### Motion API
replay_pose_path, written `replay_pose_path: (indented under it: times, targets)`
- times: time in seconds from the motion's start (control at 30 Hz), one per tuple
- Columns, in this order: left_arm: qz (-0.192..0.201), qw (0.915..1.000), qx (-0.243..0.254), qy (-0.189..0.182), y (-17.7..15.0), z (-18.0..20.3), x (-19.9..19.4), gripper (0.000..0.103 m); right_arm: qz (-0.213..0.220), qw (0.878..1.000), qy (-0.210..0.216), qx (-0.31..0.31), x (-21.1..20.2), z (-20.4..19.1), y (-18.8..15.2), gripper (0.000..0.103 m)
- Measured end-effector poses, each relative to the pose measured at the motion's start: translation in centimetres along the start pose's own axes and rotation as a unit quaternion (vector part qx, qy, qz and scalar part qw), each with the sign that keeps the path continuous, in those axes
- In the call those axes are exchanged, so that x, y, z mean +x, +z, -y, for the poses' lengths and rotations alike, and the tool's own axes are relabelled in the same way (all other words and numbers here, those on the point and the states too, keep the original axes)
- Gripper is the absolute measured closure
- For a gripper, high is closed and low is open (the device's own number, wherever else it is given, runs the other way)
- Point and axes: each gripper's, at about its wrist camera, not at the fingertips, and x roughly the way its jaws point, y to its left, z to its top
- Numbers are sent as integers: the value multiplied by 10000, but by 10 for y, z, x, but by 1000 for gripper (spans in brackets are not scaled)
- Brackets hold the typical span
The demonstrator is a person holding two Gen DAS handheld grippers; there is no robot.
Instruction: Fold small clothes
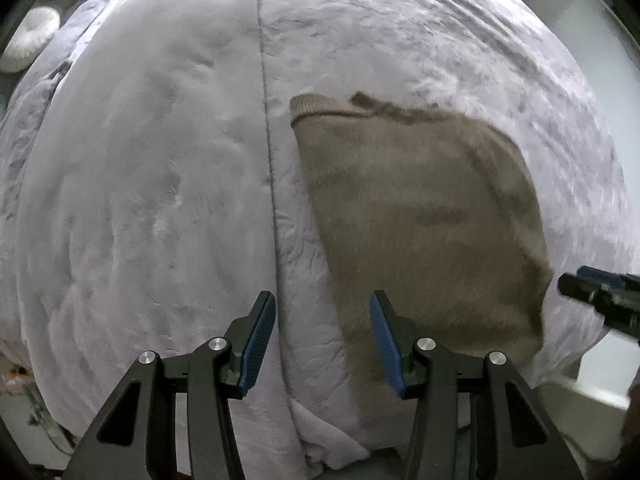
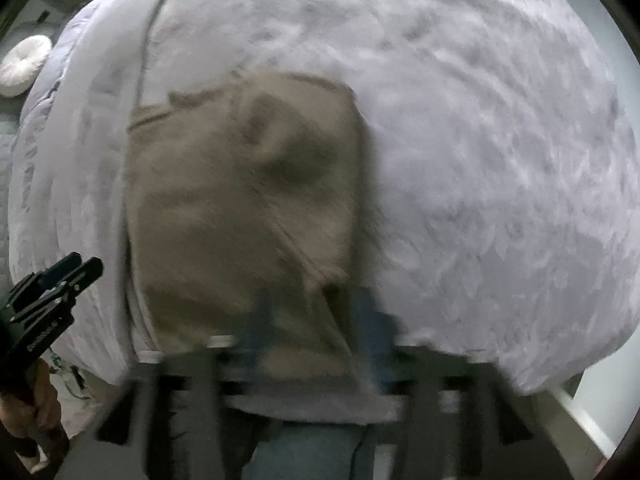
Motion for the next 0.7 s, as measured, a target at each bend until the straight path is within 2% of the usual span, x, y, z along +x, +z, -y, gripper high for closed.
replay_pose_path:
  times: [0.03,0.07,0.1,0.13,0.17,0.27,0.33,0.37,0.47,0.57,0.7]
  targets:
    - [41,10000,-36,20,3,0,-3,33,66,9999,-21,-78,-4,-4,4,37]
    - [84,9999,-67,91,3,1,-4,6,98,9999,-38,-106,-6,-7,4,37]
    - [155,9997,-95,174,3,3,-6,1,119,9999,-38,-118,-8,-11,2,34]
    - [225,9995,-93,204,5,5,-8,1,127,9998,-24,-119,-7,-15,2,30]
    - [265,9994,-71,214,5,6,-12,1,137,9998,-13,-122,-8,-16,3,22]
    - [219,9994,-192,210,8,6,-10,1,205,9997,-97,-116,-9,-20,-1,20]
    - [184,9989,-389,197,10,4,-7,1,236,9995,-198,-103,-7,-19,0,12]
    - [147,9986,-477,180,10,2,-6,1,272,9993,-225,-88,-7,-19,-1,0]
    - [-2,9975,-691,121,12,-3,-1,1,457,9984,-320,-83,-10,-22,-1,0]
    - [-12,9976,-611,331,12,-2,0,1,514,9981,-334,-40,-11,-21,1,0]
    - [-3,9977,-555,395,11,-1,0,1,447,9983,-379,-19,-10,-20,3,0]
